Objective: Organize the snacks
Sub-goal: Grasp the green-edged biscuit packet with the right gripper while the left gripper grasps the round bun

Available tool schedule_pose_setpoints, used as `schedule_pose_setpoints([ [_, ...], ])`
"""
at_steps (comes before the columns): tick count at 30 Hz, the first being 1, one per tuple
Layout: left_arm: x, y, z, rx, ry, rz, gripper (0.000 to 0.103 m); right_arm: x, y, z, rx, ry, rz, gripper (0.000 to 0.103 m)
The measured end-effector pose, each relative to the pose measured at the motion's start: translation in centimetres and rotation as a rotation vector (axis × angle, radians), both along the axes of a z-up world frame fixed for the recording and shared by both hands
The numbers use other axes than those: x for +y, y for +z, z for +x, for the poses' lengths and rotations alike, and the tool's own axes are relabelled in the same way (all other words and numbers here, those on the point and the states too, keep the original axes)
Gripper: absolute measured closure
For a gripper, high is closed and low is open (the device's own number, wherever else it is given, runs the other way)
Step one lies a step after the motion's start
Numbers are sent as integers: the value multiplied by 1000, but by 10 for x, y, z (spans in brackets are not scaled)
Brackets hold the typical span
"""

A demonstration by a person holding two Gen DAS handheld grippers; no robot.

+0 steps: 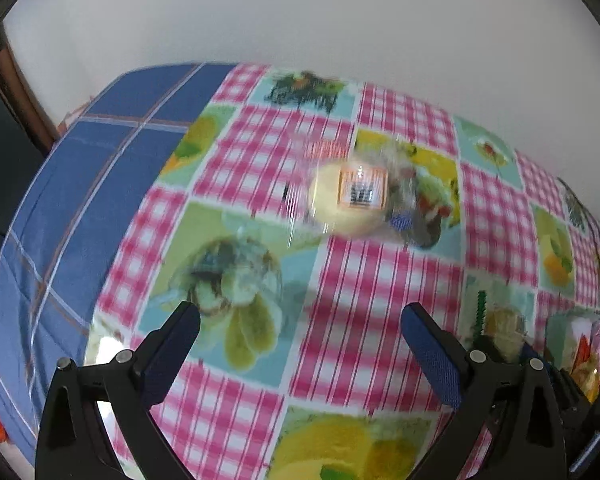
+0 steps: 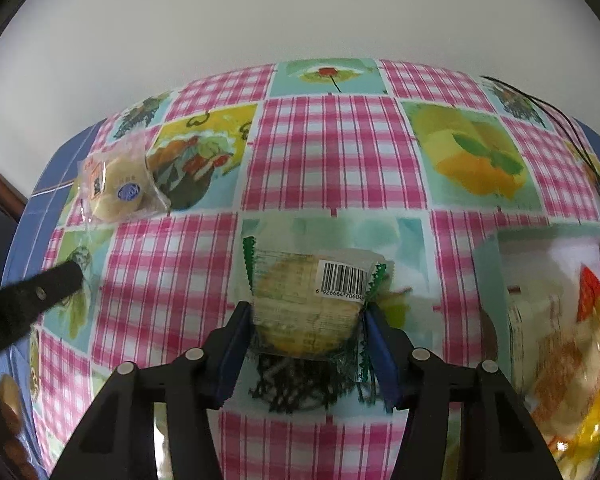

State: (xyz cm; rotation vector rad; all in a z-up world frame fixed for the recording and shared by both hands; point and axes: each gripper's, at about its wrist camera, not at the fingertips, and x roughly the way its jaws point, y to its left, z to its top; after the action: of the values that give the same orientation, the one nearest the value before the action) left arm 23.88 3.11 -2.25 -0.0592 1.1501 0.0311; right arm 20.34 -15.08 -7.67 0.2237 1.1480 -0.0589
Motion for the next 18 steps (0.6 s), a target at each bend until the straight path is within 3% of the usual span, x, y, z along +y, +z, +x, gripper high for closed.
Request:
schedule_pose_setpoints([
  [4, -4, 14, 22, -36, -13, -18, 3, -2, -1, 13, -22, 2, -1, 45],
  [8, -12, 10, 48, -13, -40, -98, 3, 0, -2, 24, -45, 18, -10, 46],
  [12, -18, -4, 69, 10, -38, -91, 3, 0, -2, 30, -59, 28, -12, 46],
  [15, -22, -15, 79, 31, -33, -44, 3, 2, -3, 34, -65, 37, -15, 46],
  [17, -23, -19, 80, 38, -29, -46, 10, 2, -4, 34, -67, 39, -13, 46],
  [18, -22, -21, 82, 41, -27, -50, 23, 2, -4, 34, -68, 40, -12, 46],
])
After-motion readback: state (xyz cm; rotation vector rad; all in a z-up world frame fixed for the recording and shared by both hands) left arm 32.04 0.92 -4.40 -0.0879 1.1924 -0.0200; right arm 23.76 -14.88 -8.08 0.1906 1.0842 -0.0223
